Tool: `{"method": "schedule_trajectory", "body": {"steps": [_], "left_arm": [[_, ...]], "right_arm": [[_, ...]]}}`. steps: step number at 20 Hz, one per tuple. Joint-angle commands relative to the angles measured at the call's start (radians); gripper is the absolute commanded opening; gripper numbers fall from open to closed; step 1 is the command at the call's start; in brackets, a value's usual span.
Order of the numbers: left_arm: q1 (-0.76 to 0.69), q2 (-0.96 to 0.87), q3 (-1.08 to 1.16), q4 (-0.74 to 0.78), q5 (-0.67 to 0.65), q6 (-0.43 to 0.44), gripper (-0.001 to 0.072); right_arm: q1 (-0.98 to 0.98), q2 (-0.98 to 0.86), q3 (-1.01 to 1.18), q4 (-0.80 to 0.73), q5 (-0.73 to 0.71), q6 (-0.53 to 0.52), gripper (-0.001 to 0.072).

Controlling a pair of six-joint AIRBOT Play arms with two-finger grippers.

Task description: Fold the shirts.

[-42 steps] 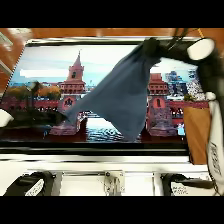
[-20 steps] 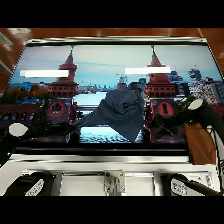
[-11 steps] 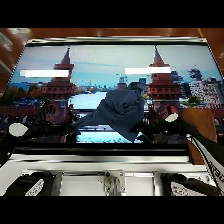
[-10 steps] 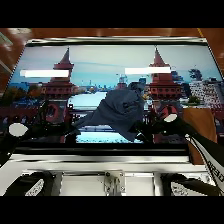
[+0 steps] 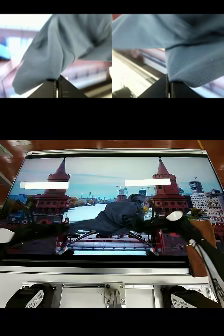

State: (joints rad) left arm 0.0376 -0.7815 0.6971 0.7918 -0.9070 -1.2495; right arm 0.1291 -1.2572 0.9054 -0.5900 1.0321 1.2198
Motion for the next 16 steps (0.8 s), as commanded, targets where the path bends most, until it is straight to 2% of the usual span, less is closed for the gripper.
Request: {"method": "schedule_trajectory", "body": {"steps": [1, 5, 8, 11, 14, 16], "left_arm": [[0.117, 0.082, 0.314, 0.002, -0.009, 0.071, 0.0035], [0.257, 0.170, 0.804, 0.001, -0.009, 0.078, 0.0035], [0.302, 0.195, 1.046, 0.003, -0.010, 0.075, 0.0035], [0.307, 0.202, 1.143, 0.060, -0.037, 0.074, 0.0035], [0.307, 0.190, 1.141, 0.216, -0.140, 0.002, 0.0036], [0.307, 0.172, 1.109, 0.275, -0.203, -0.008, 0.0036]], "right_arm": [[-0.087, 0.217, 0.328, -0.220, 0.149, -0.057, 0.0066], [-0.175, 0.454, 0.736, -0.509, 0.011, 0.171, 0.0065], [-0.178, 0.514, 0.905, -0.552, 0.041, 0.281, 0.0065], [-0.178, 0.530, 0.949, -0.559, 0.141, 0.345, 0.0066], [-0.178, 0.516, 0.949, -0.634, 0.285, 0.382, 0.0066], [-0.178, 0.483, 0.949, -0.692, 0.380, 0.400, 0.0066]]}}
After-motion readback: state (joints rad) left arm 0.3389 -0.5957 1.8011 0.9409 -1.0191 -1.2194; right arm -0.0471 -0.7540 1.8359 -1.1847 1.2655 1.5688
